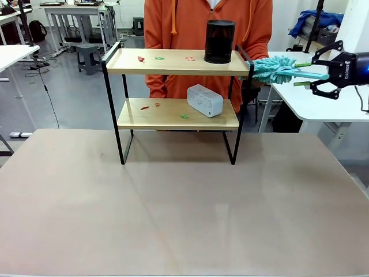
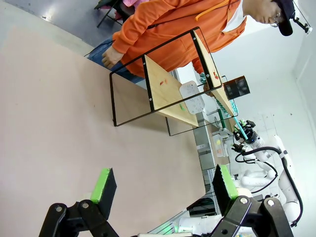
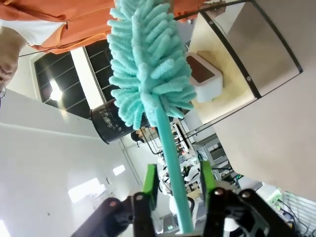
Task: Clean the shelf.
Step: Pick up the Duster from the human.
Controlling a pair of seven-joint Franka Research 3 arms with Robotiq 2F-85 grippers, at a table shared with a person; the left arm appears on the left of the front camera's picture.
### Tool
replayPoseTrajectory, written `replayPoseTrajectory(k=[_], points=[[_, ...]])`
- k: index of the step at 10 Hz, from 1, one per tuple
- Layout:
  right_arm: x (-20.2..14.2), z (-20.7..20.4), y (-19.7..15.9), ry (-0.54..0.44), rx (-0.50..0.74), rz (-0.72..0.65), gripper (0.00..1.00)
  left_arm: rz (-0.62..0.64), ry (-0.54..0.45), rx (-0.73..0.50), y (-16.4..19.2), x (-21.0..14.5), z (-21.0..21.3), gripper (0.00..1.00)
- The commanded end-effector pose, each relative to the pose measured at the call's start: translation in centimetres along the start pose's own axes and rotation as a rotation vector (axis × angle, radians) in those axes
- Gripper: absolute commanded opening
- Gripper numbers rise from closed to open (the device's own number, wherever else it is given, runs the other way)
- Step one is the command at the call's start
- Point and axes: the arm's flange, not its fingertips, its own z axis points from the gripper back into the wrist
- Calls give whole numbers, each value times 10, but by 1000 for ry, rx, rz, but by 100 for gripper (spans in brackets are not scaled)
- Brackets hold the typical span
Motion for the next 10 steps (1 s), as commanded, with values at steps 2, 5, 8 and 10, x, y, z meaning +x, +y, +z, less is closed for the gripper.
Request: replayPoseTrajectory(k=[2,5,8,10], points=[[1,-6,-4,-20,3,20,0,-19,-13,-19,-1,1,-1,100],[1,-7,-7,-21,-13,22,0,-19,-13,-19,-1,1,-1,100],[-26,26,-15,2,-77,101,0,-19,-13,-19,-1,1,-1,100],[-87,88,-41,61,-250,339,0,-19,-13,-19,-1,1,-1,100]])
